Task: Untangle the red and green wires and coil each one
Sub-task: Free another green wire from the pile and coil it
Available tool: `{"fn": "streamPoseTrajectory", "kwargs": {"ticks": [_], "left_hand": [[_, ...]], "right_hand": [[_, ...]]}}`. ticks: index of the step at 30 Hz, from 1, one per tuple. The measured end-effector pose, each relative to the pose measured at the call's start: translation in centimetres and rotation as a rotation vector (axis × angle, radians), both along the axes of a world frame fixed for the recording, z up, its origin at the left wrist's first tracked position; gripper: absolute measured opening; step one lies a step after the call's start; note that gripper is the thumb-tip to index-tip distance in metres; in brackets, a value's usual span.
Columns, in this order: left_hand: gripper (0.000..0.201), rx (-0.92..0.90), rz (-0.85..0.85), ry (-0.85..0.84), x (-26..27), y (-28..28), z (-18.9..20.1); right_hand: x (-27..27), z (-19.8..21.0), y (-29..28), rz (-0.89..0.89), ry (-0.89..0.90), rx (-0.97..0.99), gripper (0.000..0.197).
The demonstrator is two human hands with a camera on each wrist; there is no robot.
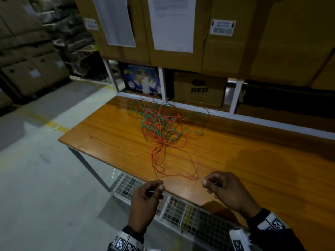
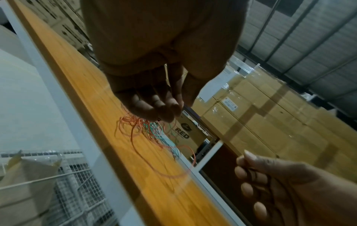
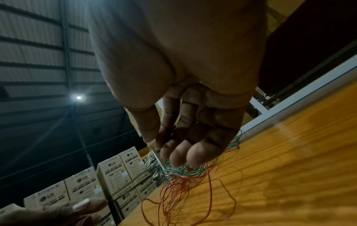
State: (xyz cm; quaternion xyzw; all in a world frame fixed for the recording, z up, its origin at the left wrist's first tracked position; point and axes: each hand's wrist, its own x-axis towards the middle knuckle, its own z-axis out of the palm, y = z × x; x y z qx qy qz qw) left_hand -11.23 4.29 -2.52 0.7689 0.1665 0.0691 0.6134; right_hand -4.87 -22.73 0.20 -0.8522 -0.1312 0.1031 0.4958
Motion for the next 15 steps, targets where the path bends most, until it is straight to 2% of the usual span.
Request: {"fn": "streamPoseTrajectory", "kwargs": {"ticks": [4, 9, 15], "left_hand": [[0.016, 0.052, 0.075, -0.032, 3.9, 1.3, 0.1], [0.015, 0.008, 0.161, -0.084, 9.5, 2.4, 0.4], [0.018, 0.083, 0.018, -0.119, 16.6, 4.5, 0.3]], "right_hand": [[3.9, -1.0, 0.4, -0.035, -0.012, -0.020, 0.021], [7.9, -1.9, 1.1, -0.140, -0.007, -0.070, 0.003], [12.5, -1.7, 2.3, -0.216, -0.023, -0.133, 0.005]]}}
